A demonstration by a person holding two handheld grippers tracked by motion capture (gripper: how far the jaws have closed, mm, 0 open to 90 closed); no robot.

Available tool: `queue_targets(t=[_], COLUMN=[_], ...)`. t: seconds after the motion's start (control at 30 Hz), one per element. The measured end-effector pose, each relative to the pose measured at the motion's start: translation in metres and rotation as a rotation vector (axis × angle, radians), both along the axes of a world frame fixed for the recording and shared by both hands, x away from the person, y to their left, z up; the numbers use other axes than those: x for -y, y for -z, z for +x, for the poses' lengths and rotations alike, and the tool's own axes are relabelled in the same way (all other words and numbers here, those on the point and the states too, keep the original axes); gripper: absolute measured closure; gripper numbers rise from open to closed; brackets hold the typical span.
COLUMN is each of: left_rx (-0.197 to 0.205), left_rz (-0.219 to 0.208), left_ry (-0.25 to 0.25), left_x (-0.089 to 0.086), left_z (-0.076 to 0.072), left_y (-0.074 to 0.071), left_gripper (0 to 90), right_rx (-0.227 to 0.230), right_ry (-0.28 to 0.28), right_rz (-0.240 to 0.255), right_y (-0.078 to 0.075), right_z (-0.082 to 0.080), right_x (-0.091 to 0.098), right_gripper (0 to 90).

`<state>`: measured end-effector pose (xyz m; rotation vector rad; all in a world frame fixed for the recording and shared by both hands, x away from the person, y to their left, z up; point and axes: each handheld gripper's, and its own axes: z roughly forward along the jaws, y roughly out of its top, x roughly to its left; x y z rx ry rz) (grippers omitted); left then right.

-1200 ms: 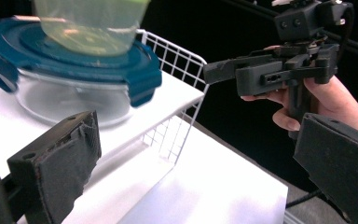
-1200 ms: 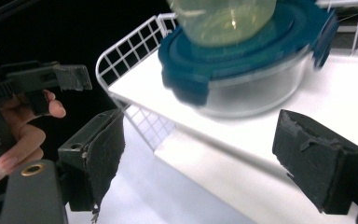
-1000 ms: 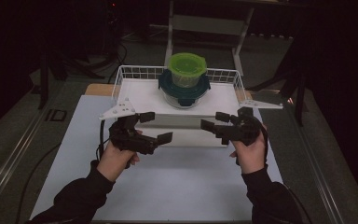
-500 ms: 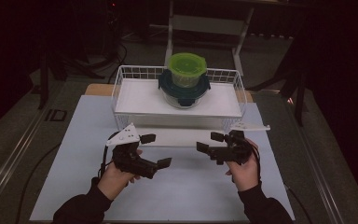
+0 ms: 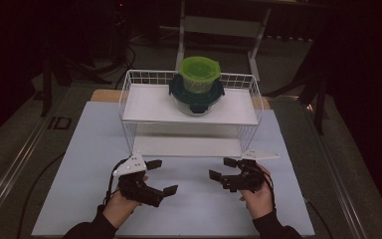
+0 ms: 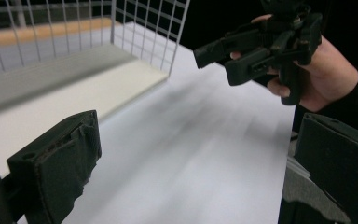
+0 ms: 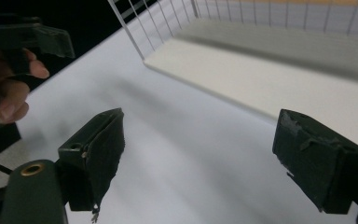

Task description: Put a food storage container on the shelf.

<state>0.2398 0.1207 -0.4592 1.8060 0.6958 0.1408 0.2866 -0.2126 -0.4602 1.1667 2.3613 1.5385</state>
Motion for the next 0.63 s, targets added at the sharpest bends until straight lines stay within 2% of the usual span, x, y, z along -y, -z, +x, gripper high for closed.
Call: queue_targets(t=[0.07, 0.17, 0.23, 0.37, 0.43, 0.5, 0.63], left_rx=[0.002, 0.014, 0.020, 0.013, 0.026, 0.027, 0.023], left_rz=[0.023, 0.030, 0.059, 0.061, 0.081, 0.076, 0.083], left_ry=[0.001, -0.003, 0.000, -0.014, -0.016, -0.014, -0.010], left_x=[0.002, 0.002, 0.002, 0.002, 0.002, 0.002, 0.002], left_z=[-0.002, -0.005, -0.006, -0.007, -0.008, -0.009, -0.009], left_y=[0.006, 0.013, 0.017, 0.025, 0.028, 0.030, 0.033], left_gripper=[0.0, 0.0, 0.0, 0.0, 0.0, 0.0, 0.0], right_rx=[-0.009, -0.011, -0.017, -0.033, -0.014, 0.019, 0.024], right_ry=[0.013, 0.031, 0.043, 0.056, 0.058, 0.066, 0.080], right_rz=[-0.015, -0.025, -0.024, -0.051, -0.061, -0.076, -0.062], right_y=[0.008, 0.017, 0.023, 0.031, 0.033, 0.033, 0.034], right_z=[-0.001, -0.005, -0.007, -0.011, -0.014, -0.015, -0.017], right_x=[0.002, 0.007, 0.011, 0.016, 0.020, 0.023, 0.030], right_gripper=[16.4, 16.4, 16.4, 16.4, 16.4, 16.4, 16.3])
